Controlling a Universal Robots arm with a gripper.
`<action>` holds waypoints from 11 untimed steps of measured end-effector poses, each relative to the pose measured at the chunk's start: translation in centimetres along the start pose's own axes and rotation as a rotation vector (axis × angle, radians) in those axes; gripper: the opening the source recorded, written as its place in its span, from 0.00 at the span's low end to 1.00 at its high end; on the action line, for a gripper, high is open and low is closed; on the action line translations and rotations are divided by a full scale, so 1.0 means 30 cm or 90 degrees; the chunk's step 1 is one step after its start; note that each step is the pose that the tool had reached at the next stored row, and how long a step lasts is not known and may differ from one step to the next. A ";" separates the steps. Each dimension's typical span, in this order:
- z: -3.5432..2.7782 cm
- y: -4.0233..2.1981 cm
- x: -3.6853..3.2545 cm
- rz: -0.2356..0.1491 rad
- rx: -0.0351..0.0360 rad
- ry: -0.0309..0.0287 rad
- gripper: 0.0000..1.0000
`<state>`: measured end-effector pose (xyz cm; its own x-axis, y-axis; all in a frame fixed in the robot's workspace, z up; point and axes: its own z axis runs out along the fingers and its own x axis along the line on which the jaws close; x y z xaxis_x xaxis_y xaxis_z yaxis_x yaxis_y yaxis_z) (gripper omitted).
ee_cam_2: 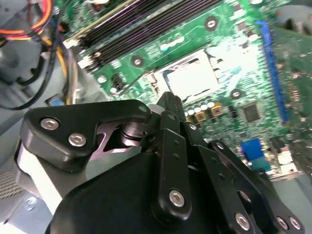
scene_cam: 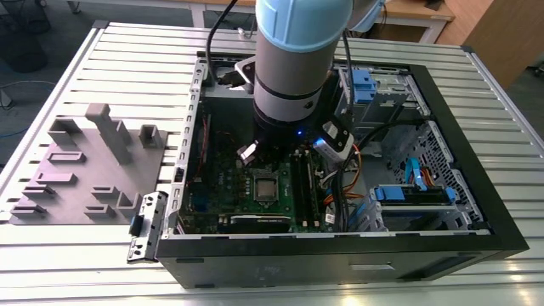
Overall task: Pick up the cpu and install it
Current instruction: 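Install the first cpu locking lever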
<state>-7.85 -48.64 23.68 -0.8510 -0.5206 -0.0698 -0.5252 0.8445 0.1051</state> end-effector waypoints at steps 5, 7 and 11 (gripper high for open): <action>-0.023 0.003 -0.002 0.000 -0.0141 -0.0095 0.11; -0.036 0.004 -0.003 0.000 -0.0178 -0.0119 0.11; -0.059 0.007 -0.006 0.000 -0.0224 -0.0148 0.11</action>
<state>-7.82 -48.60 25.46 -0.8509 -0.5171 -0.0928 -0.5254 0.8393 0.1398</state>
